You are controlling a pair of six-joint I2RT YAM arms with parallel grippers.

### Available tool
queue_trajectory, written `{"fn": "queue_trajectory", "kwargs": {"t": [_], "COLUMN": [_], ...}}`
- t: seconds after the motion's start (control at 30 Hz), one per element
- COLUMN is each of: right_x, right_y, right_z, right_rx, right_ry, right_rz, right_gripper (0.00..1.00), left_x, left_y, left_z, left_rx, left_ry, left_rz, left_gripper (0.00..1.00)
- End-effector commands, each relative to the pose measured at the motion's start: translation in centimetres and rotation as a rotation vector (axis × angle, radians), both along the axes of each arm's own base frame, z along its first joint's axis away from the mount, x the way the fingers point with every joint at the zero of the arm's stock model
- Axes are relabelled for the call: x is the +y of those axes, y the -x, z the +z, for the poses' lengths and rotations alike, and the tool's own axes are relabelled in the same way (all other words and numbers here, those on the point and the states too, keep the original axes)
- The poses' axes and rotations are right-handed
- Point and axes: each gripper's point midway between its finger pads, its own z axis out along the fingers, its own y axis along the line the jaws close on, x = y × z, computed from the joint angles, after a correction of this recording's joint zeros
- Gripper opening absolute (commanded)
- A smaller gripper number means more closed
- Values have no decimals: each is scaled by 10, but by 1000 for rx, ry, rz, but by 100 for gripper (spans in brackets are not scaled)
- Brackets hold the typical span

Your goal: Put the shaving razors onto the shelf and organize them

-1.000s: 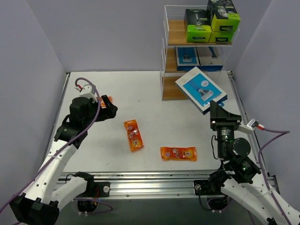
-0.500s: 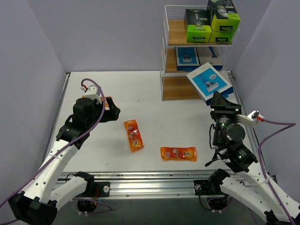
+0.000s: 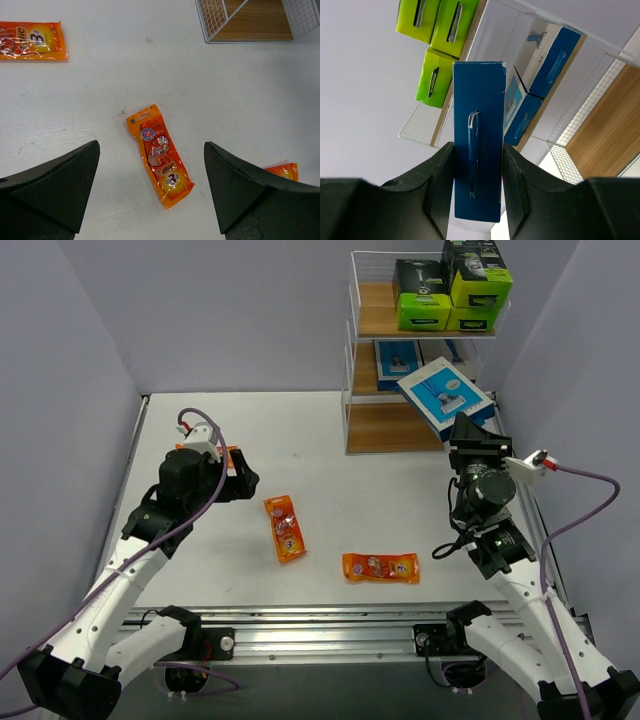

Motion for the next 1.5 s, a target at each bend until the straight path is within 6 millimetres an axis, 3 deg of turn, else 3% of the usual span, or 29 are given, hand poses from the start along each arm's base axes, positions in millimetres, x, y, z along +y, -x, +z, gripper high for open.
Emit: {"fn": "queue_trajectory", "kwargs": {"t": [0.0, 0.43, 0.93, 1.13, 1.47], "right_x": [-1, -9, -29, -31, -43], "right_y": [4, -30, -78, -98, -121], "right_z": [59, 63, 49, 52, 46], "right_rx": [-173, -191, -205, -216, -204], "right_ry": [-93, -105, -130, -119, -125], "right_rz": [40, 48, -5, -12, -70], "right_gripper": [0, 0, 0, 0, 0], "left_x": [-4, -11, -14, -15, -21], "left_y": [-1, -2, -1, -1, 2], "left_z": [9, 2, -1, -4, -4], "left_rx": [-25, 3, 11, 20, 28], "left_ry": [-7, -13, -23, -28, -18], "left_rz": [-25, -48, -63, -67, -95], "left_gripper": [94, 94, 94, 94, 94]}}
